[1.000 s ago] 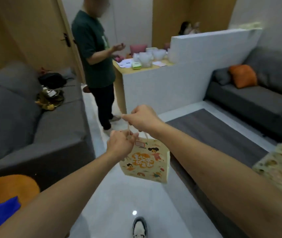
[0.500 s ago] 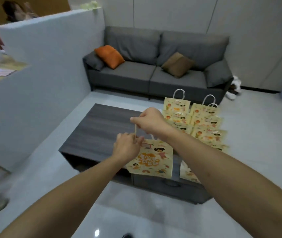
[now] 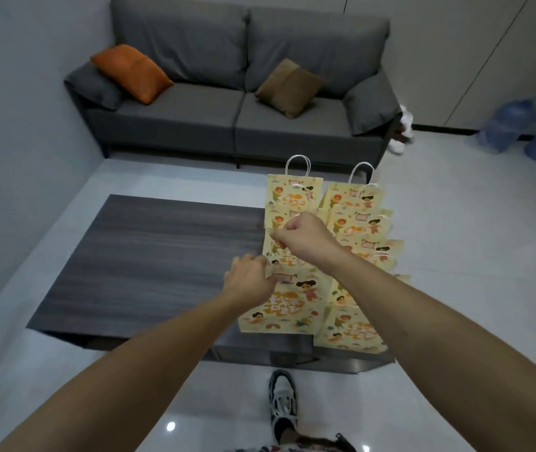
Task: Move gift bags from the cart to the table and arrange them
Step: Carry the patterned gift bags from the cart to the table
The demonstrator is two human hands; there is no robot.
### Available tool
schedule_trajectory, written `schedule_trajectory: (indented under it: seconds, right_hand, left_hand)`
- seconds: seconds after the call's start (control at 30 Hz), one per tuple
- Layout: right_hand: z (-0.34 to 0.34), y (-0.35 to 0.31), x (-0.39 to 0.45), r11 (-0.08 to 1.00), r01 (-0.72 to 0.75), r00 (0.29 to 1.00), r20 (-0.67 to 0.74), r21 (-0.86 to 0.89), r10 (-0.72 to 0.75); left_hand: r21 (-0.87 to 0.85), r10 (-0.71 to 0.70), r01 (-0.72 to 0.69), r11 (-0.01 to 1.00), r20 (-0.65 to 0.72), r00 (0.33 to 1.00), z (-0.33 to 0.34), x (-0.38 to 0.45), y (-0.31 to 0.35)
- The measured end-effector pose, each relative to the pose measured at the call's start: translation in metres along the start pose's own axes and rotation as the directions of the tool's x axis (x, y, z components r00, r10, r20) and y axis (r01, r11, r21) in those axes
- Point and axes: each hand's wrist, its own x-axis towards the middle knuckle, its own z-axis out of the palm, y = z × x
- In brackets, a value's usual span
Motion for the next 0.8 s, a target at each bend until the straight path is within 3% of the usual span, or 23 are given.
schedule_trajectory:
  seconds: [0.43, 0.57, 0.8]
  right_hand:
    - [0.014, 0.08, 0.104, 0.995, -0.054, 0.982, 0.176, -0.078, 0.067]
    - [0.018, 0.094, 0.127, 0.994, -0.062, 0.976, 0.201, -0.091, 0.08]
    - [0.022, 0.116, 0.143, 0.977, -0.198, 0.957, 0.201, -0.079, 0.21]
  left_hand:
    - [0.149, -0.085, 0.063, 0.987, 0.15, 0.985, 0.065, 0.117, -0.009]
    - [0.141, -0.099, 0.076, 0.987, 0.159, 0.982, 0.081, 0.151, -0.019]
    - [0.101, -0.063, 0.041, 0.994, 0.227, 0.972, 0.076, 0.167, -0.001]
